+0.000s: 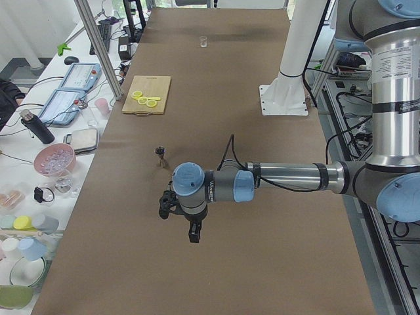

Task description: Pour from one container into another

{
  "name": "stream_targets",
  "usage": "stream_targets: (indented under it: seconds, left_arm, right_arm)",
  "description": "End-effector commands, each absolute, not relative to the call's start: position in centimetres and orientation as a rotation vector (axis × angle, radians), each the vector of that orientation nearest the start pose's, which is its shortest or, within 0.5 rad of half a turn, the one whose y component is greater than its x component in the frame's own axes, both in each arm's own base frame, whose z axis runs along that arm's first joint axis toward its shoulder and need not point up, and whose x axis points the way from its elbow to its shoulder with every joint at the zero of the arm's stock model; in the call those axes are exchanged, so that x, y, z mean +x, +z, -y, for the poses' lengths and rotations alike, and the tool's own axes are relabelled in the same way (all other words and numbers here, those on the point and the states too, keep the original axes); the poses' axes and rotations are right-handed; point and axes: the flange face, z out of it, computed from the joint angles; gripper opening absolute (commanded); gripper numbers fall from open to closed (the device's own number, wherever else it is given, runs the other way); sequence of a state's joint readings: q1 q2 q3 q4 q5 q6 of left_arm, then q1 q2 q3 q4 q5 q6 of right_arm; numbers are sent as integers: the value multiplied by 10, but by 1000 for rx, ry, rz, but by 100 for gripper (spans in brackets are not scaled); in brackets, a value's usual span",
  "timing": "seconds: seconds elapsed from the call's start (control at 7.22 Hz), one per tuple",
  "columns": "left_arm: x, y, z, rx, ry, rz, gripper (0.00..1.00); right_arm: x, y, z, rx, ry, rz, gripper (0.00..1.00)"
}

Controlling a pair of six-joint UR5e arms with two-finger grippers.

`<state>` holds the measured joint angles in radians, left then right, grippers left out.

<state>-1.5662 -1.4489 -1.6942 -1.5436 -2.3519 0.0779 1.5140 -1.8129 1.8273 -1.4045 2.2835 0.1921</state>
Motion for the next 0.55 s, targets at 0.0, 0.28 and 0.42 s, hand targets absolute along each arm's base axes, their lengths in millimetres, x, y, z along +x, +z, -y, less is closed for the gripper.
stream_targets:
  seconds: [0.0,0.28,0.42]
  left_arm:
    - [-61,654,440,11,70,-783,99]
    - [-61,653,441,12,71,-783,99]
    - [-61,653,442,14,71,-783,99]
  right_arm:
    - [44,621,407,92,63,738,100]
    - [41,618,406,87,56,786,100]
    - [41,618,406,87,56,786,100]
